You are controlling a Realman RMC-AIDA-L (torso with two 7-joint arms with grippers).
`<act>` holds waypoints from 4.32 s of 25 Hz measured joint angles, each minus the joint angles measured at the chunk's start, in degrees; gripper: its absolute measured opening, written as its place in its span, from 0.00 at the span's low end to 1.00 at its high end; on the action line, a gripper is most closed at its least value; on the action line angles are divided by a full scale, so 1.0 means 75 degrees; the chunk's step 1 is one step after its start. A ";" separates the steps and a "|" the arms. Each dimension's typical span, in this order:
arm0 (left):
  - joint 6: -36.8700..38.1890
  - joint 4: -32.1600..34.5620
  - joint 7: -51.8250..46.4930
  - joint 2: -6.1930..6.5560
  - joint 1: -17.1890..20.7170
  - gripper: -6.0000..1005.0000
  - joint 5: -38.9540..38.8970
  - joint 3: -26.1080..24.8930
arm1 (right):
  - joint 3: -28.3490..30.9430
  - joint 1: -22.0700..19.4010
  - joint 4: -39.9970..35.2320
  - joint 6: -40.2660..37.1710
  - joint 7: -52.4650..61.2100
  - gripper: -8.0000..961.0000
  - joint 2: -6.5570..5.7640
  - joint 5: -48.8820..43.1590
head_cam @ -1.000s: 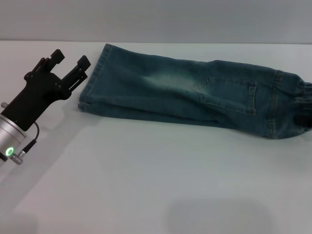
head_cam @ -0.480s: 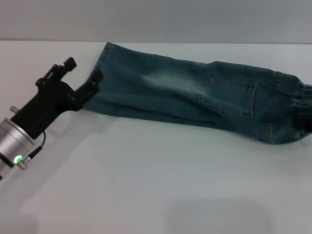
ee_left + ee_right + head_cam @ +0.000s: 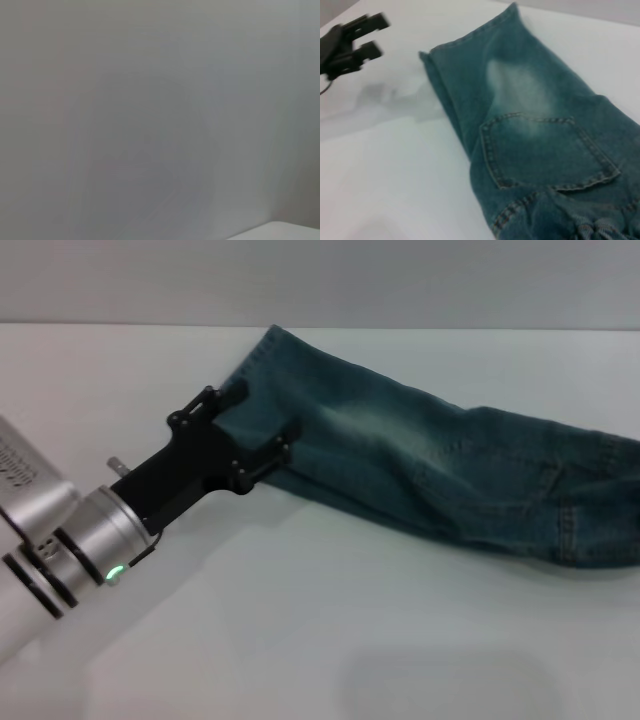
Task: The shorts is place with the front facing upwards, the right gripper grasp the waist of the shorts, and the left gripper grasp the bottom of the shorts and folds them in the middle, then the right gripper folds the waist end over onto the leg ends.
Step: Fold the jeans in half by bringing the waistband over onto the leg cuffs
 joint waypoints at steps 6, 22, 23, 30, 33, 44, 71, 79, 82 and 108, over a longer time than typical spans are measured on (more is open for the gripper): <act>-0.0507 0.0372 0.0339 -0.0009 -0.0209 0.81 0.0003 0.0000 | 0.0017 -0.0428 -0.0678 -0.0935 -0.0120 0.09 0.0090 -0.0015; -0.2256 0.1632 0.1388 -0.0048 -0.0562 0.79 0.0721 -0.0063 | 0.0657 -0.0846 -0.0877 -0.2260 -0.1252 0.09 0.0201 0.0023; -0.2387 0.1727 0.1398 -0.0053 -0.0553 0.79 0.0770 -0.0065 | 0.0656 -0.0833 -0.0862 -0.2265 -0.1260 0.09 0.0198 0.0033; -0.3612 0.2171 0.1873 -0.0094 -0.0505 0.70 0.0789 -0.0071 | 0.0119 -0.0810 -0.0754 -0.2291 -0.1440 0.09 0.0235 0.0251; -0.3840 0.2259 0.1895 -0.0095 -0.0499 0.68 0.0791 -0.0070 | 0.0021 -0.0769 -0.0649 -0.2311 -0.1483 0.09 0.0206 0.0378; -0.4280 0.2550 0.1874 -0.0094 -0.0372 0.68 0.0783 -0.0079 | -0.0185 -0.0769 -0.0621 -0.2362 -0.1435 0.09 -0.0077 0.1751; -0.4184 0.3219 0.1884 -0.0077 0.0057 0.68 0.1120 -0.0022 | -0.0111 -0.0079 0.1284 -0.2201 -0.1321 0.08 -0.0903 0.3719; -0.4122 0.3467 0.1879 -0.0095 0.0154 0.68 0.1554 -0.0012 | -0.0126 0.0285 0.1811 -0.1895 -0.1285 0.08 -0.0971 0.3701; -0.4089 0.3537 0.1876 -0.0094 0.0204 0.68 0.1598 -0.0005 | -0.0169 0.0467 0.2031 -0.1738 -0.1271 0.08 -0.0985 0.3700; -0.3992 0.4063 0.1823 -0.0095 0.0515 0.68 0.1991 -0.0013 | -0.1573 0.1944 0.3684 -0.0115 -0.1467 0.08 -0.0697 0.3659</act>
